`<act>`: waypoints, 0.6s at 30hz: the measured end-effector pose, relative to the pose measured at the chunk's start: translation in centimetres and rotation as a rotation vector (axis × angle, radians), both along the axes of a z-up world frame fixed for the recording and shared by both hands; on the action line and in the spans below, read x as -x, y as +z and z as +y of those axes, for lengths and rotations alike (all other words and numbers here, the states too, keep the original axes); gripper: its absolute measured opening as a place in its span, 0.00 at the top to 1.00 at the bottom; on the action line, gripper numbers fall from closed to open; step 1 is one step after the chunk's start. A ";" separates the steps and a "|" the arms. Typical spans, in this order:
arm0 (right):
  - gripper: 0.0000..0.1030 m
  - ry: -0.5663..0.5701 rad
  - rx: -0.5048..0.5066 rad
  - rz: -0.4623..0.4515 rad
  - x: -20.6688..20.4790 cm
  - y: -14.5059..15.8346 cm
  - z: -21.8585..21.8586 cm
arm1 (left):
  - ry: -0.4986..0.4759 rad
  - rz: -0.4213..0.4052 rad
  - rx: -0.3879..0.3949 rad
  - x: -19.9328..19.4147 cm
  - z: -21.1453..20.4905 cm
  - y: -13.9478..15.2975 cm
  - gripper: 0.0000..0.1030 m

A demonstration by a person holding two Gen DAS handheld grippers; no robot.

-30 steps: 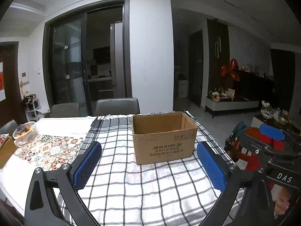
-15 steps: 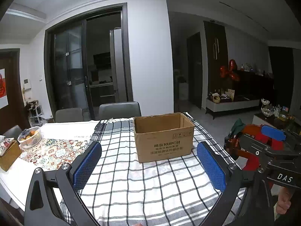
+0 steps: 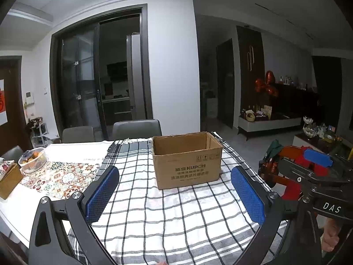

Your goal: Organize snacks

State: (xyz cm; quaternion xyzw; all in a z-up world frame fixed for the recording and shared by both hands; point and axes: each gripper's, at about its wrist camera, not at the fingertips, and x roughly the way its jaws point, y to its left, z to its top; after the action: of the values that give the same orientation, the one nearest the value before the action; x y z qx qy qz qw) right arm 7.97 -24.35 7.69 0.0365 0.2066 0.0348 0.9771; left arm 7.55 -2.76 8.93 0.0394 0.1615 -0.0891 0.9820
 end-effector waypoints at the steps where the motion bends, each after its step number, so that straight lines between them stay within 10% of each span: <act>1: 0.19 0.000 -0.001 0.000 0.0 0.0 0.0 | 0.000 -0.001 0.001 0.0 0.0 0.0 0.00; 18: 0.19 -0.005 -0.007 0.005 0.7 -0.3 -0.6 | 0.008 0.016 0.000 0.2 -0.3 -0.2 0.00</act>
State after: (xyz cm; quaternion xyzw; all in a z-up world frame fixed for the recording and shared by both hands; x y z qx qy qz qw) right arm 7.27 -24.93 7.38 0.0406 0.2087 0.0329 0.9766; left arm 7.39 -3.05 8.71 0.0378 0.1695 -0.0855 0.9811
